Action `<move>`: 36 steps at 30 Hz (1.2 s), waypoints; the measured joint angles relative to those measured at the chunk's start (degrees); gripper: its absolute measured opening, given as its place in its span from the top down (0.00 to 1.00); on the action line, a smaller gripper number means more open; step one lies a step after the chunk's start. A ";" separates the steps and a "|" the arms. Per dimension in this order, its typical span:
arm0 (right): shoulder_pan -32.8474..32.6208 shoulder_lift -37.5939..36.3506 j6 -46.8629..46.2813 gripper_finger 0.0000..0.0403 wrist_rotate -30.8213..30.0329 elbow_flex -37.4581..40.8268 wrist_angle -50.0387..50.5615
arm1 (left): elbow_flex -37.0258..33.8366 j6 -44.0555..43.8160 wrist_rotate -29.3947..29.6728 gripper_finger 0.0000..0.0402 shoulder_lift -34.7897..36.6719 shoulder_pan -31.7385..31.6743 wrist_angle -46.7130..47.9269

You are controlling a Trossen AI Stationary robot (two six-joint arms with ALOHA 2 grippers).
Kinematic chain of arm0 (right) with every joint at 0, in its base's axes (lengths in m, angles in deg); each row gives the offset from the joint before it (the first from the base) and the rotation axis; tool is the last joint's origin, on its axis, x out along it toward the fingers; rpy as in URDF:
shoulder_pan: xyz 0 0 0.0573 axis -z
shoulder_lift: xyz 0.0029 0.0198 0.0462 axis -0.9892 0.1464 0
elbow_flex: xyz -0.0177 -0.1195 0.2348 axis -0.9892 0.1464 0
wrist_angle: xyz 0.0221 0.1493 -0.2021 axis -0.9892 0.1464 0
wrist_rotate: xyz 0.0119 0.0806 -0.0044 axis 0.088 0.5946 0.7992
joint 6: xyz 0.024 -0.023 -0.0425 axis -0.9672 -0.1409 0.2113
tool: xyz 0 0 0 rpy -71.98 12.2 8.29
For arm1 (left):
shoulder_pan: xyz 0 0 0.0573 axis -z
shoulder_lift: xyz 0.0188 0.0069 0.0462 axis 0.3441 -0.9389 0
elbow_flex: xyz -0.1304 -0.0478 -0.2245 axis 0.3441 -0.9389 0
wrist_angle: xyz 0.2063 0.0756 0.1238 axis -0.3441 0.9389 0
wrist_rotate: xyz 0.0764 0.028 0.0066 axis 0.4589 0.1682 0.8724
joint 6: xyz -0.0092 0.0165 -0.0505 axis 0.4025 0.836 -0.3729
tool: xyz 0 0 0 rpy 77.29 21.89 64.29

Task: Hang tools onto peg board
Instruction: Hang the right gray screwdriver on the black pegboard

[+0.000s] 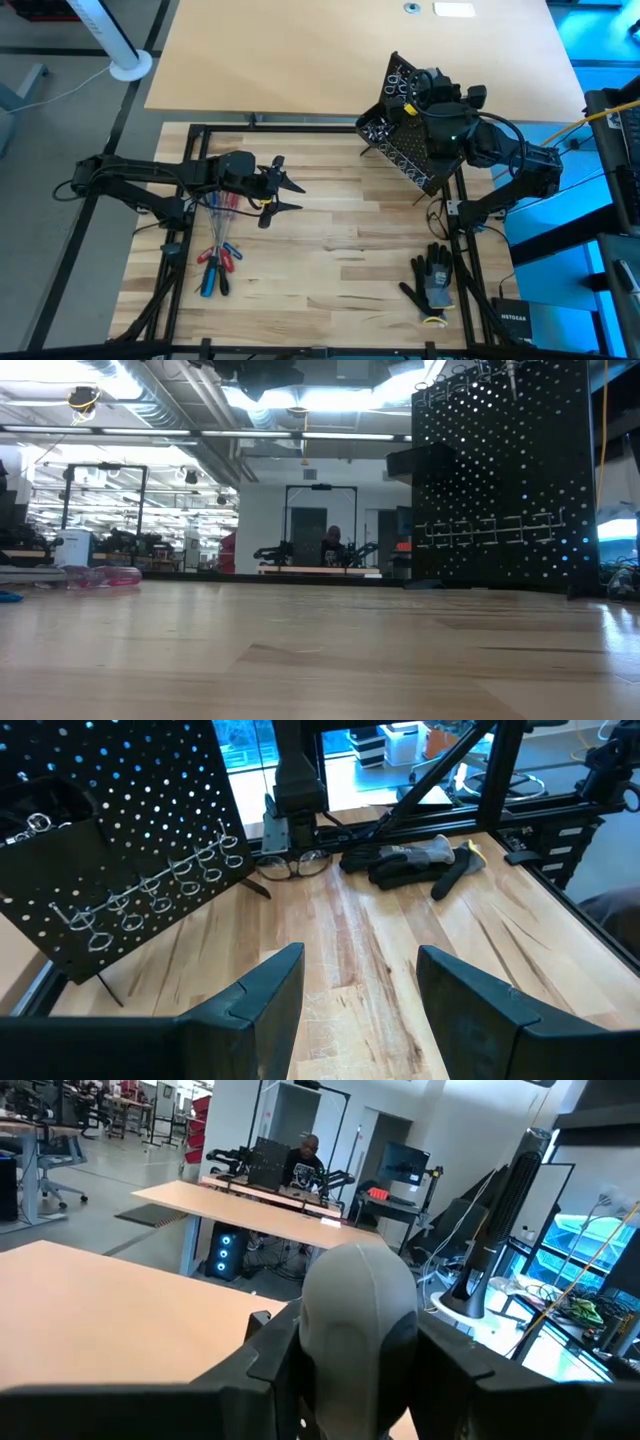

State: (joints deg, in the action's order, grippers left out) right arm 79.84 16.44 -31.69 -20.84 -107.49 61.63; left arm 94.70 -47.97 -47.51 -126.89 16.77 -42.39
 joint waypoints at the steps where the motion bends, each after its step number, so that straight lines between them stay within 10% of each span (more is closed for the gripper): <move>1: 0.00 0.00 0.12 0.67 0.03 0.00 -0.02 | 0.00 0.00 0.00 0.54 0.00 0.00 0.00; 16: -0.11 -0.42 12.97 0.67 0.44 -0.04 -12.94 | 0.00 -0.03 0.00 0.54 -0.02 0.00 -0.14; 36: 0.22 -0.61 -4.44 0.67 0.24 -0.33 1.47 | 0.00 -0.48 0.02 0.54 -0.02 0.37 0.05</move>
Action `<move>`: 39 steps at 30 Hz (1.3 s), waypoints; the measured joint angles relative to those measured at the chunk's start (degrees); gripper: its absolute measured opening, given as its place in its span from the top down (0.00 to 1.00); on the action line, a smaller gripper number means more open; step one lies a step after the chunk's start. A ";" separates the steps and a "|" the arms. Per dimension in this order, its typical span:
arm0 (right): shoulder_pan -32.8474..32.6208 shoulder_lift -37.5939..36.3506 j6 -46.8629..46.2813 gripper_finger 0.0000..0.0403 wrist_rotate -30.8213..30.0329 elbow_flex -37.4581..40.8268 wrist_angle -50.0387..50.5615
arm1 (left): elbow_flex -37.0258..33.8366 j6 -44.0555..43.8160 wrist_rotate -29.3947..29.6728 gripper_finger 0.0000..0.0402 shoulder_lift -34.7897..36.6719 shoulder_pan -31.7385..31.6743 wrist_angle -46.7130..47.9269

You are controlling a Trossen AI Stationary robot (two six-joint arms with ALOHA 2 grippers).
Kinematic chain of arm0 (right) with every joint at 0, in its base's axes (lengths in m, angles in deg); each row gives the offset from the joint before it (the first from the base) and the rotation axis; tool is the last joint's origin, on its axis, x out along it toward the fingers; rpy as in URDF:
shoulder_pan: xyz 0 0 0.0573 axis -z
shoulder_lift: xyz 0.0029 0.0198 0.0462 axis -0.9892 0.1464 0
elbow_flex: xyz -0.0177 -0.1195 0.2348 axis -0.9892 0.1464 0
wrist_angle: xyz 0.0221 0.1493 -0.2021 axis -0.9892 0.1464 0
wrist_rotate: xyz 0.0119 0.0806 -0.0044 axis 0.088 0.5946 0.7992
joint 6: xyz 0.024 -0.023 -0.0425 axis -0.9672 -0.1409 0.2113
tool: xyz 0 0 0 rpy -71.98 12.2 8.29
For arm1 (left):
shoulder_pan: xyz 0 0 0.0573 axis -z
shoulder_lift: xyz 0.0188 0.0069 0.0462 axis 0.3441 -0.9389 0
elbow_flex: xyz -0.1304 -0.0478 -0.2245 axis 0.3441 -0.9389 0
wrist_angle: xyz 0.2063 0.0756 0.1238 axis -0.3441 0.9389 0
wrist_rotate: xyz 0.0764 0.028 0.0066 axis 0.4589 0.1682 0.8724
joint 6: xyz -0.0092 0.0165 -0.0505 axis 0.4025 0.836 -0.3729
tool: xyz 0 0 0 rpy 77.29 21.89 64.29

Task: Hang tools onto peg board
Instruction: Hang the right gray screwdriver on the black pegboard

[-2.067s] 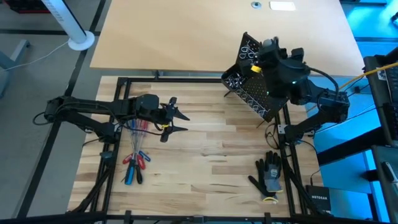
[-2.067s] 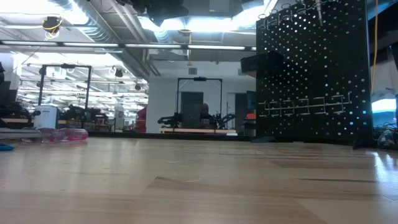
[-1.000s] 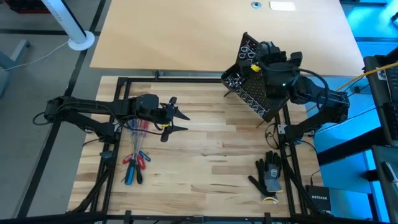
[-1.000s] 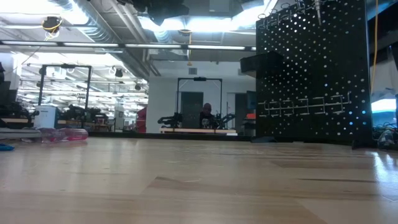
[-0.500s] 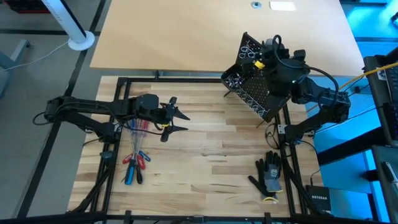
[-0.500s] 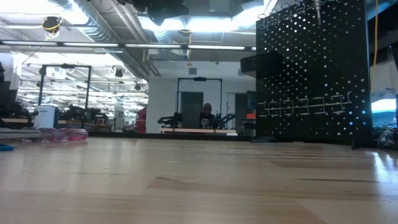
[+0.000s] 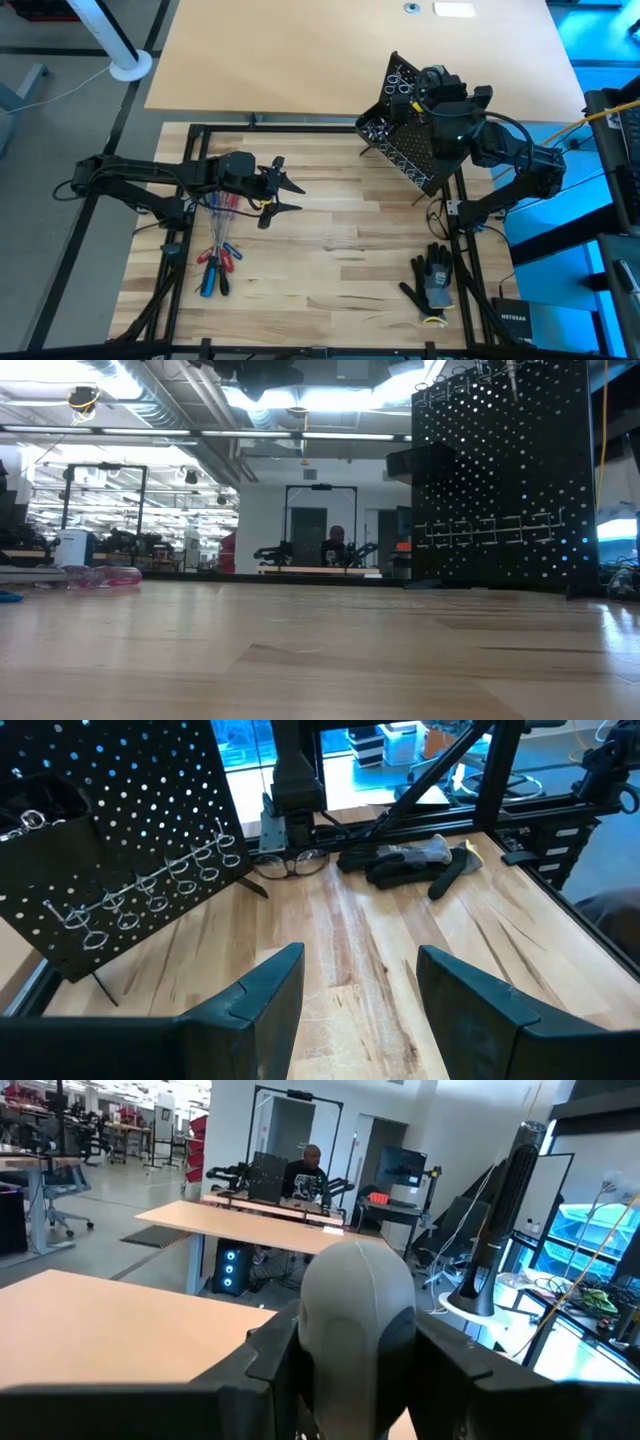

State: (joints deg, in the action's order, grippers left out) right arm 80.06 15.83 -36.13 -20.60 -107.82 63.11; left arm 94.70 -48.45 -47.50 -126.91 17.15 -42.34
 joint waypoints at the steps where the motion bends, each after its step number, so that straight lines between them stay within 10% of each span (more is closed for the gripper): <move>1: 0.00 0.00 -0.28 0.67 -0.02 0.00 0.35 | 0.00 0.00 0.00 0.54 0.00 0.00 -0.12; 10: -0.02 0.15 -0.49 0.67 0.02 0.06 1.65 | 0.00 0.00 0.00 0.54 -0.02 0.00 -0.14; 22: 0.03 0.30 21.94 0.67 0.07 0.37 -19.03 | 0.00 0.00 0.00 0.54 -0.02 0.00 -0.32; 39: -0.76 1.20 1.43 0.67 -0.35 0.33 1.93 | 0.00 0.00 0.01 0.54 -0.02 0.00 -0.05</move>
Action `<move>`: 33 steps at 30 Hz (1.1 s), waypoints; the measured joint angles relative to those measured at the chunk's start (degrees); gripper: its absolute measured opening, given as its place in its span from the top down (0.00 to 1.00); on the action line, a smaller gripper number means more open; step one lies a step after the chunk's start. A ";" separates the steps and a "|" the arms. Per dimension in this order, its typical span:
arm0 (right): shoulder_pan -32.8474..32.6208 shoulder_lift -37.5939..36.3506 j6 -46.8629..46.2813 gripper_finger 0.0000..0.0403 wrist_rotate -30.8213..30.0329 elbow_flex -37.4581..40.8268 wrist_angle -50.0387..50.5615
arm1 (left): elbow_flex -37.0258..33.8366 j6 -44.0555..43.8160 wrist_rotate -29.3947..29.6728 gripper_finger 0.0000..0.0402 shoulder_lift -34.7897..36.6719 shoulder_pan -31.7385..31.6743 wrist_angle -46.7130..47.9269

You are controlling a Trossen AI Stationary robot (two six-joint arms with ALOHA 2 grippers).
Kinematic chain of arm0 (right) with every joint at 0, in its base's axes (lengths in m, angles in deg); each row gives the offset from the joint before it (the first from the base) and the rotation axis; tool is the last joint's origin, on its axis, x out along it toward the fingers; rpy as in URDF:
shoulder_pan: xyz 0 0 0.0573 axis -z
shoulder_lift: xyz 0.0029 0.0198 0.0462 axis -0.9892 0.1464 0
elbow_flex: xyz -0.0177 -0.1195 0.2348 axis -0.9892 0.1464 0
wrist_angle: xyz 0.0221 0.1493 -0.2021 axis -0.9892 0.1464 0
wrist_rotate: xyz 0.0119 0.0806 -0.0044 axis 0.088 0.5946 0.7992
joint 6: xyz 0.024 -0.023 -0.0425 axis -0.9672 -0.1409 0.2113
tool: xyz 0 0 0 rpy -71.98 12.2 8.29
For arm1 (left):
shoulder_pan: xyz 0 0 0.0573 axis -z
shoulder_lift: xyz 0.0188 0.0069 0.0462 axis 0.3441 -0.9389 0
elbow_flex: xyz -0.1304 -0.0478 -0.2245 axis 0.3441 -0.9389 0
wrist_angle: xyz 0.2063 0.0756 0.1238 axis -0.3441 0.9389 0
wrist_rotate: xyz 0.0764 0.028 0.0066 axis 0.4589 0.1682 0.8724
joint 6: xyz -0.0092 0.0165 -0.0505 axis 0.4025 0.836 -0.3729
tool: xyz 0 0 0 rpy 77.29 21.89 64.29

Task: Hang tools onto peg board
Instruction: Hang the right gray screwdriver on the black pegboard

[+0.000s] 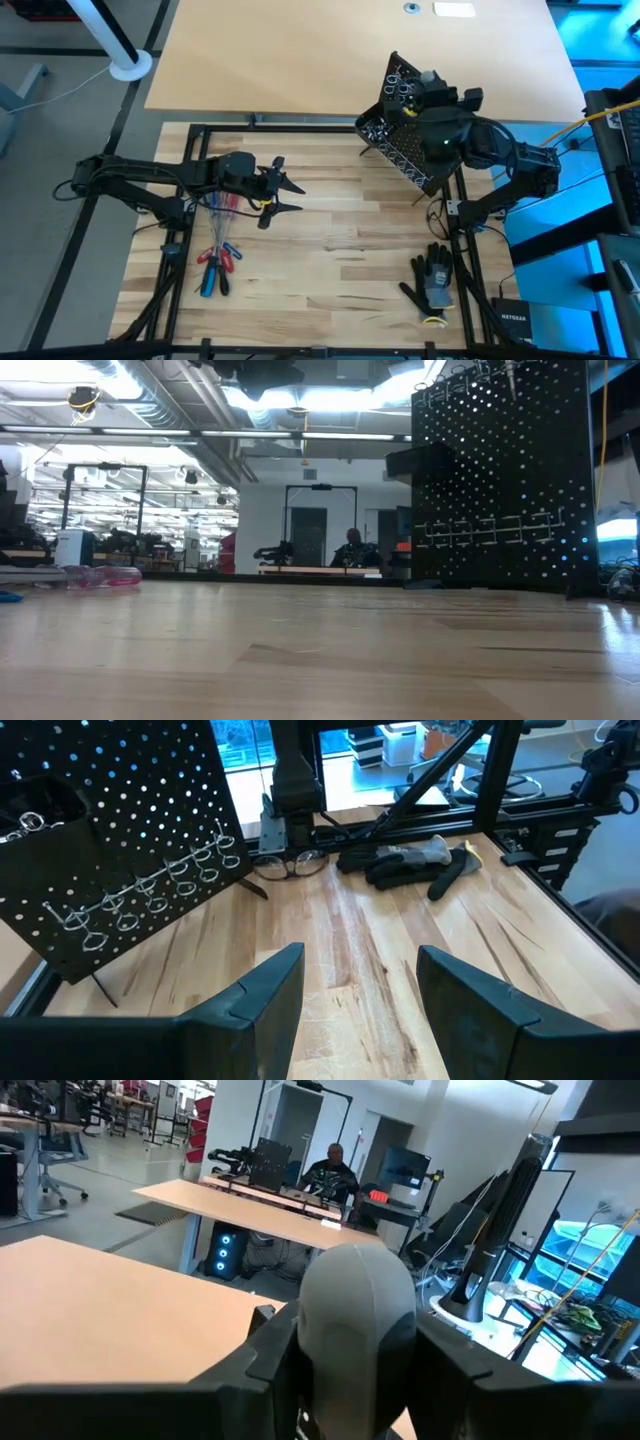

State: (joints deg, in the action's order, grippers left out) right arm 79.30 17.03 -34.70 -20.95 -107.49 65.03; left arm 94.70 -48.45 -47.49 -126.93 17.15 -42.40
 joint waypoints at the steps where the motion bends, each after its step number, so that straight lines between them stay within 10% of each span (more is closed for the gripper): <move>1: 0.00 0.00 -1.22 0.67 0.04 0.00 1.15 | 0.00 0.00 -0.01 0.54 0.00 0.00 0.02; 10: -0.70 0.00 -4.65 0.67 0.98 0.00 5.09 | 0.00 0.00 -0.01 0.54 0.00 0.00 -0.17; 33: 0.07 -0.17 34.59 0.67 2.91 -0.04 -31.65 | -0.02 0.02 -0.01 0.54 -0.22 0.00 -0.63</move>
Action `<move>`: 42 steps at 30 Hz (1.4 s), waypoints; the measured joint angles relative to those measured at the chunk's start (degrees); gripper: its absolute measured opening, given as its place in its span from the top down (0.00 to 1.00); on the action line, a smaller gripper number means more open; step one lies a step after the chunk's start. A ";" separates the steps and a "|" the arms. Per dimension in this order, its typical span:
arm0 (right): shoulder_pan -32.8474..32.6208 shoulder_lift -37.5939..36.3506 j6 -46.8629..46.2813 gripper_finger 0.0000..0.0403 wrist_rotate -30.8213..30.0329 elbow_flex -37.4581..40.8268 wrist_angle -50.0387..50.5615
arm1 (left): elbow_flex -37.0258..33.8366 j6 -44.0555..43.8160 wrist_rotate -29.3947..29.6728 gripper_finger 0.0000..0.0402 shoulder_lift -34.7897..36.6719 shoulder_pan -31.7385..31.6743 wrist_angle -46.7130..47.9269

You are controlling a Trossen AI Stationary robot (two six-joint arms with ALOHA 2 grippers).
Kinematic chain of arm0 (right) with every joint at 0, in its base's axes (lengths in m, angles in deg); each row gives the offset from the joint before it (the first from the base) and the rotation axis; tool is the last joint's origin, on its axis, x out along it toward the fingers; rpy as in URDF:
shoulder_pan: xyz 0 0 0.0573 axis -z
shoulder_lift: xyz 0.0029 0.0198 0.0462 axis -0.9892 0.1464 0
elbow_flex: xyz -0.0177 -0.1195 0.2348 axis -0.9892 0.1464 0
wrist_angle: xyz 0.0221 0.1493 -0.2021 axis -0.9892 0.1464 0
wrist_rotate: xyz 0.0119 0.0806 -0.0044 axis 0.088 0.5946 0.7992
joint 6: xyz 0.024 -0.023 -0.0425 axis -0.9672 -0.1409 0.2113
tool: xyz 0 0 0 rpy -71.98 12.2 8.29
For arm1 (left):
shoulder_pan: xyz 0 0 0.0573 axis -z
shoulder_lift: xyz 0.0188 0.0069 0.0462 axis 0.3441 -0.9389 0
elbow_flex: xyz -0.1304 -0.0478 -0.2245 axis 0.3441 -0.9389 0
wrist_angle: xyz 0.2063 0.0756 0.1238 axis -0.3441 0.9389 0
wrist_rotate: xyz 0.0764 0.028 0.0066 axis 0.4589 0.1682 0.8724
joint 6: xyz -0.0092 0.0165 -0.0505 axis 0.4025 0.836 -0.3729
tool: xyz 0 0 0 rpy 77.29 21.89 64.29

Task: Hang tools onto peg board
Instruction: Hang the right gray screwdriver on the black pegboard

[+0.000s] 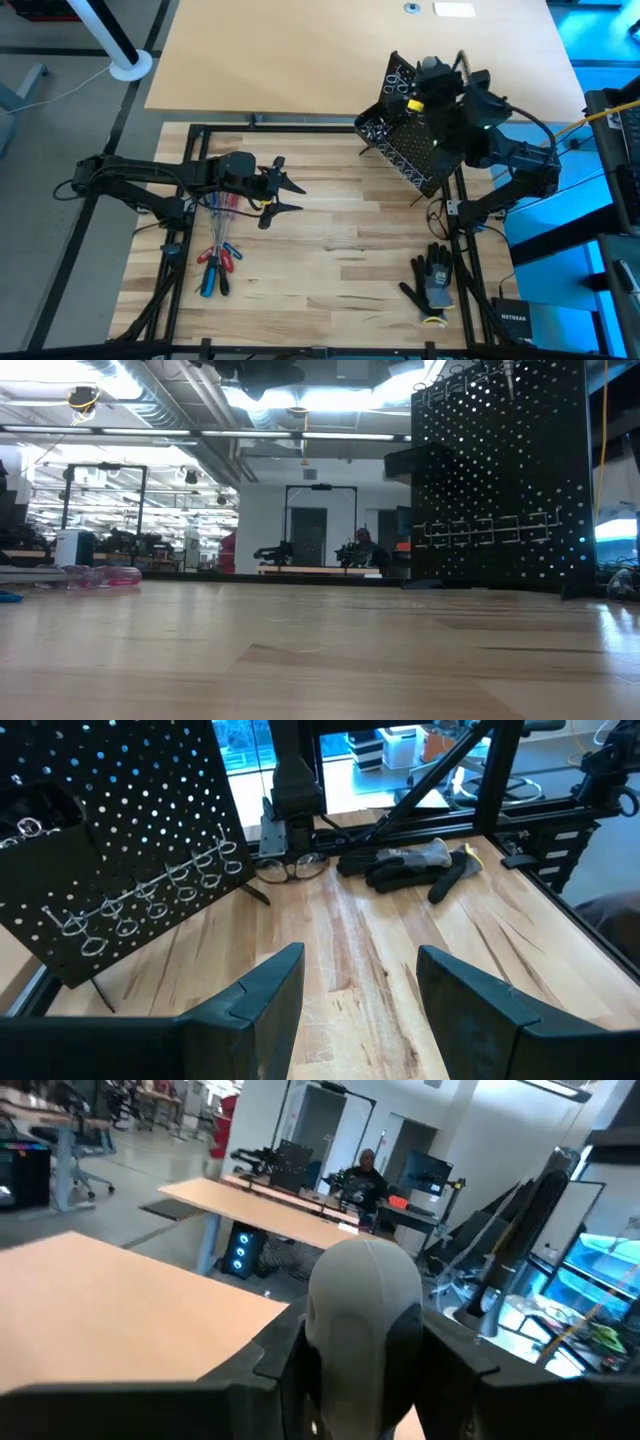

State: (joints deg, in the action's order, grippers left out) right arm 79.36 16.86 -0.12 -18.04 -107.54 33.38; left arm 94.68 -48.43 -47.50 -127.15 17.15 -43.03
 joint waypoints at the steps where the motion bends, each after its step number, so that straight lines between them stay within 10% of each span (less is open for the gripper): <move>1: -0.02 -0.02 1.49 0.67 0.85 -0.02 -1.89 | 0.00 0.00 0.02 0.54 0.02 0.00 0.02; 15: -5.07 -0.10 11.52 0.67 15.80 -0.09 -9.13 | 0.00 0.42 0.02 0.54 0.02 0.00 0.18; 33: -24.07 14.58 -64.57 0.67 46.81 0.00 63.14 | 0.35 3.58 0.00 0.54 12.30 -0.17 16.96; 42: -20.47 32.31 -65.10 0.67 60.13 0.02 69.57 | -0.19 5.20 0.04 0.54 12.24 -0.58 19.67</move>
State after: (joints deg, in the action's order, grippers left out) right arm 58.90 49.17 -65.22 42.09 -107.51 102.96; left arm 94.49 -43.23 -47.45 -114.91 16.57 -23.36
